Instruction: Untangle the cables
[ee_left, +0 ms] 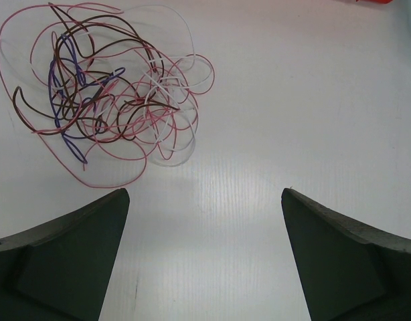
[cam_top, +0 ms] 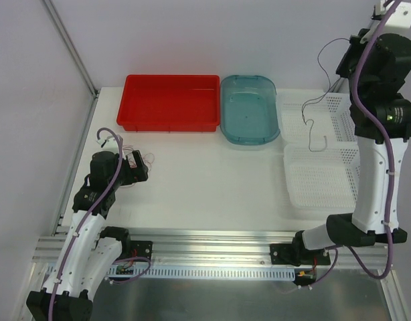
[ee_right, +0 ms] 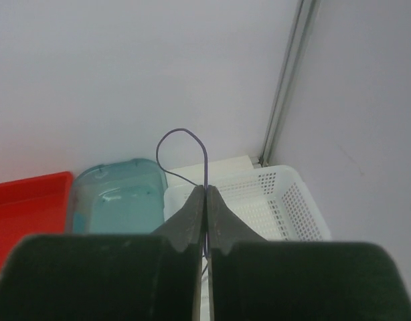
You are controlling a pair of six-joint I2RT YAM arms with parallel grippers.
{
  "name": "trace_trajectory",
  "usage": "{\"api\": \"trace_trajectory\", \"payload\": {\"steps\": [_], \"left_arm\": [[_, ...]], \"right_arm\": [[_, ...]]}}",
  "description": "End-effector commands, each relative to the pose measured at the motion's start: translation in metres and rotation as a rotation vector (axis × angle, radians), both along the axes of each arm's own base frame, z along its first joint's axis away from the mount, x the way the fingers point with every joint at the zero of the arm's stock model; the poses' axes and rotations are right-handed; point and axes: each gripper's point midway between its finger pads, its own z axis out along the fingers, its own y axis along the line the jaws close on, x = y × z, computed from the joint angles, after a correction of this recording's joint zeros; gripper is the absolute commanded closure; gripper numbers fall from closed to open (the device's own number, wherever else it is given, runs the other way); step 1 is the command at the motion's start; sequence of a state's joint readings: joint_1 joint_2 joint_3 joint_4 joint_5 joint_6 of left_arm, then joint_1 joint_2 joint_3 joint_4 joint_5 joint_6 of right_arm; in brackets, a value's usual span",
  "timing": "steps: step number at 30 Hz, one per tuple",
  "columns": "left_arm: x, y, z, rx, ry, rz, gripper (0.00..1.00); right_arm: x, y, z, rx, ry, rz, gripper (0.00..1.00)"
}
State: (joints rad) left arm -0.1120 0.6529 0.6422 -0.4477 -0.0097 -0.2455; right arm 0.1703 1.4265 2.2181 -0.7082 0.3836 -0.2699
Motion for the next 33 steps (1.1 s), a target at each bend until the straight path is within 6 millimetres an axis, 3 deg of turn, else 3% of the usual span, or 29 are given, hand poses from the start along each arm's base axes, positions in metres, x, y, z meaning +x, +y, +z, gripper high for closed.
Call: {"api": "trace_trajectory", "payload": {"steps": [1,3,7,8,13,17,23,26,28,29,30,31,33], "left_arm": [[0.003,-0.002,0.001,-0.005,-0.008,-0.009,0.01],[0.003,-0.002,-0.001,-0.004,-0.004,-0.009,0.01],[0.004,-0.002,-0.002,-0.002,0.004,-0.007,0.01],[0.004,-0.002,-0.003,0.0,0.008,-0.007,0.01],[0.005,-0.002,-0.007,0.003,0.025,-0.006,0.01],[0.005,-0.002,-0.01,0.004,0.038,-0.009,0.01],[0.006,-0.002,-0.011,0.004,0.043,-0.01,0.01],[0.005,-0.003,-0.012,0.002,0.049,-0.011,0.01],[0.006,-0.003,-0.012,0.002,0.046,-0.011,0.01],[0.005,-0.003,-0.012,0.002,0.049,-0.011,0.01],[0.005,-0.002,-0.011,0.003,0.045,-0.009,0.01],[0.006,-0.003,-0.011,0.001,0.047,-0.01,0.01],[0.006,-0.003,-0.011,-0.001,0.045,-0.009,0.01]], "right_arm": [[0.014,-0.012,0.041,0.04,-0.164,0.023,0.99],[0.025,-0.021,0.041,0.044,-0.175,0.013,0.99],[0.063,-0.043,0.022,0.049,-0.158,-0.017,0.99],[0.076,-0.044,0.005,0.051,-0.123,-0.013,0.99],[0.118,-0.058,-0.043,0.075,-0.048,-0.033,0.99],[0.154,-0.062,-0.098,0.101,0.058,-0.032,0.99],[0.176,-0.08,-0.195,0.173,0.246,-0.086,0.99],[0.176,-0.092,-0.244,0.277,0.337,-0.119,0.87],[0.17,-0.099,-0.264,0.317,0.392,-0.147,0.68],[0.166,-0.103,-0.267,0.316,0.407,-0.175,0.6],[0.162,-0.103,-0.269,0.315,0.42,-0.183,0.45],[0.156,-0.103,-0.27,0.316,0.438,-0.189,0.39],[0.145,-0.103,-0.255,0.311,0.424,-0.2,0.24]]}}
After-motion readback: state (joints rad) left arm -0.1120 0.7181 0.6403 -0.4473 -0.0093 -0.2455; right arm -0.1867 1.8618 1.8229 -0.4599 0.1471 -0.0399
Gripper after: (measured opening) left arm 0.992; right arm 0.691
